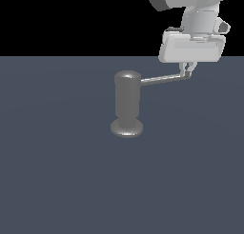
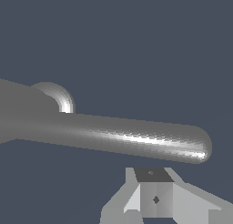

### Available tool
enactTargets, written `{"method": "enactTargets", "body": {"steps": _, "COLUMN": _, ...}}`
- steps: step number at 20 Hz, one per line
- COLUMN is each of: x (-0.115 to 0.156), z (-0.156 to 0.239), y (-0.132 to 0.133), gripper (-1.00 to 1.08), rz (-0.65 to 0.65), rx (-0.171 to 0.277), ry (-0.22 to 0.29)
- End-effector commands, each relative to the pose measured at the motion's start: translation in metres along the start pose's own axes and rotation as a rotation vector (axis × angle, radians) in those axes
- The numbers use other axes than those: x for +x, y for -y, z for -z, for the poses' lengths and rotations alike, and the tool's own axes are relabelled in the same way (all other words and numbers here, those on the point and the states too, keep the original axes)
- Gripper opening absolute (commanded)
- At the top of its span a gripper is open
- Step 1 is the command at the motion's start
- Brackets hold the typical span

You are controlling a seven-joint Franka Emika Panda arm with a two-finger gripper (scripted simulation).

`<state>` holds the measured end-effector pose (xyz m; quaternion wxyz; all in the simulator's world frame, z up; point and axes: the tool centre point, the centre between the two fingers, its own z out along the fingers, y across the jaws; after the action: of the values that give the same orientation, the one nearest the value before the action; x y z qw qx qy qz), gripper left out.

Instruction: Turn on the faucet by rotating a designated handle.

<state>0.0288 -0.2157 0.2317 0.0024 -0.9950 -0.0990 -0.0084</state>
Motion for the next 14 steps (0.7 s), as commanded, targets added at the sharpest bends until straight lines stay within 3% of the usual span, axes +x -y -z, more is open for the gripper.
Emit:
{"method": "enactTargets", "body": {"steps": 1, "x": 0.004, "z": 0.0, "y": 0.002, "gripper": -1.0, "rz": 0.002, "rx": 0.0, "ry": -0.001}}
{"method": "enactTargets", "body": {"steps": 14, "x": 0.044, "z": -0.003, "y": 0.004, "gripper": -1.0, "rz": -0.006, "rx": -0.001, "ry": 0.004}}
